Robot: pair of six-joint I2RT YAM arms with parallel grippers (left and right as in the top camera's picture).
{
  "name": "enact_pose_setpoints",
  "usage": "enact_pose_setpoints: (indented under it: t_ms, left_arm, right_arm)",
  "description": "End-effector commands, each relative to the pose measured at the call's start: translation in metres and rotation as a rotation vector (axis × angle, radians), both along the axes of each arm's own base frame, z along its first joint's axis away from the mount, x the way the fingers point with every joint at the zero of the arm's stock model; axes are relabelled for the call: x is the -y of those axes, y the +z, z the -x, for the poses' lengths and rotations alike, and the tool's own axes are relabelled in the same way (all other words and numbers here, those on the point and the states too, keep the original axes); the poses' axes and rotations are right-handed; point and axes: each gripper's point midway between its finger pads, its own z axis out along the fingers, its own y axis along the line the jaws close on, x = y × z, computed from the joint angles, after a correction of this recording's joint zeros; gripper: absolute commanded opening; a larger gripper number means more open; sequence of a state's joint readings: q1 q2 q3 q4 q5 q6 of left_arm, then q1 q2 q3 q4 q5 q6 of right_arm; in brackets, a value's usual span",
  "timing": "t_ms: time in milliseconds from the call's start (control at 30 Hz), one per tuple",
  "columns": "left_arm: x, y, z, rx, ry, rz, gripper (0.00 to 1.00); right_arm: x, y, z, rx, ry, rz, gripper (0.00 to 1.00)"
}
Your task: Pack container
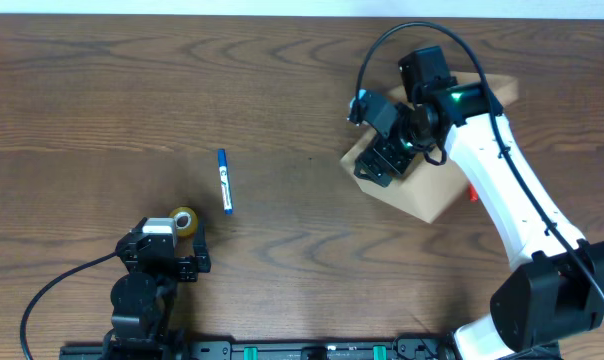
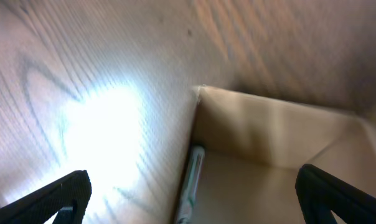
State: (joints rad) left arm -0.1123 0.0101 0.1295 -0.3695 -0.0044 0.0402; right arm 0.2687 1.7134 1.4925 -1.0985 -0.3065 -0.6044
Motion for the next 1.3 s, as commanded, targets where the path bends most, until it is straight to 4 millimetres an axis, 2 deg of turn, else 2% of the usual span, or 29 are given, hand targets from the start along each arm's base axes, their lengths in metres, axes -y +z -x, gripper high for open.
enact_pose_setpoints:
  t_ms: [0, 100, 600, 733, 900, 1067, 1267]
  left_arm:
    - [-0.001, -0.008, 0.0, -0.015, 0.011, 0.006, 0.95]
    - [-0.001, -0.008, 0.0, -0.015, 0.011, 0.006, 0.95]
    - [-0.001, -0.008, 0.0, -0.015, 0.01, 0.006, 0.95]
    - [-0.001, -0.008, 0.0, -0.015, 0.01, 0.006, 0.95]
    - [-0.001, -0.008, 0.0, -0.015, 0.01, 0.006, 0.95]
    - [-0.001, -0.008, 0.0, -0.015, 0.01, 0.006, 0.95]
    - [-0.001, -0.008, 0.0, -0.015, 0.01, 0.006, 0.95]
  right_arm:
    - [0.004, -0.014, 0.005, -0.063, -0.031, 0.031, 0.99]
    - [0.005, -0.022, 0.006, -0.081, -0.03, 0.053, 0.99]
    - [0.004, -0.021, 0.002, -0.067, -0.041, 0.049, 0.99]
    - [0.01, -0.023, -0.001, -0.06, -0.067, 0.079, 0.9]
    - [0.028, -0.024, -0.017, -0.019, -0.213, 0.157, 0.88]
    - [0.058, -0.023, -0.035, 0.034, -0.453, 0.241, 0.9]
    - [0.085, -0.019, -0.049, 0.047, -0.733, 0.225, 0.87]
